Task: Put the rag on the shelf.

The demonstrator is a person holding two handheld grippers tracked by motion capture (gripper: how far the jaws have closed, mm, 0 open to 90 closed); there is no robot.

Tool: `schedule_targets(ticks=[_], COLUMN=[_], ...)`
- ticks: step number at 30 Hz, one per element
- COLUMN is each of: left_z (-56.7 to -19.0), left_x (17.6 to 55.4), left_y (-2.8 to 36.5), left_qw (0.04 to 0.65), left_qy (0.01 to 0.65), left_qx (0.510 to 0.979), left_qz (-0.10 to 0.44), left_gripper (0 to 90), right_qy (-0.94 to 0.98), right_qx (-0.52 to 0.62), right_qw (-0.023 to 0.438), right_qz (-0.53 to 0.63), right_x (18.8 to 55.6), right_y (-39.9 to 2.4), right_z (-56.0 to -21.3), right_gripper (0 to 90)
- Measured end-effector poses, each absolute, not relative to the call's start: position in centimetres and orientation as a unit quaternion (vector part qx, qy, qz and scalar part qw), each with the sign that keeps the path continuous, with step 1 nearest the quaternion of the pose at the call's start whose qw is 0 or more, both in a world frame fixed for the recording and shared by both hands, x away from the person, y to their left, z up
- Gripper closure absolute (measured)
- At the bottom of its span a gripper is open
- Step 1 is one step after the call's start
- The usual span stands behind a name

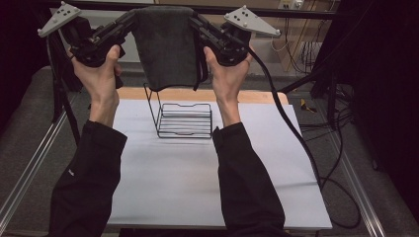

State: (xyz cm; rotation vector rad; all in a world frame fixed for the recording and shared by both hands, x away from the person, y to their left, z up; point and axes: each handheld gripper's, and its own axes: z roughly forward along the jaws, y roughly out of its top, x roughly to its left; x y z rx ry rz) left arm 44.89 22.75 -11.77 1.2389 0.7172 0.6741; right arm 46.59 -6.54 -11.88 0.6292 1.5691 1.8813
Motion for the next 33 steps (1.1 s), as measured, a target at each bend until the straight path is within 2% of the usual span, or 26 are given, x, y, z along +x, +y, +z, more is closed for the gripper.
schedule_targets(ticks=[16,33], left_z=[-10.8,-12.6], left_x=[47.5,50.8], left_y=[22.2,21.9], left_qw=[0.697,0.675], left_qy=[0.331,0.344], left_qx=[0.555,0.576], left_qz=[0.31,0.308], left_gripper=[81.3,81.3], right_qy=[0.588,0.607], right_qx=[0.237,0.258], right_qw=[0.319,0.319], right_qz=[0.705,0.68], right_x=[48.9,50.5], right_y=[-6.5,-6.4], right_z=[-11.2,-12.6], right_gripper=[81.3,81.3])
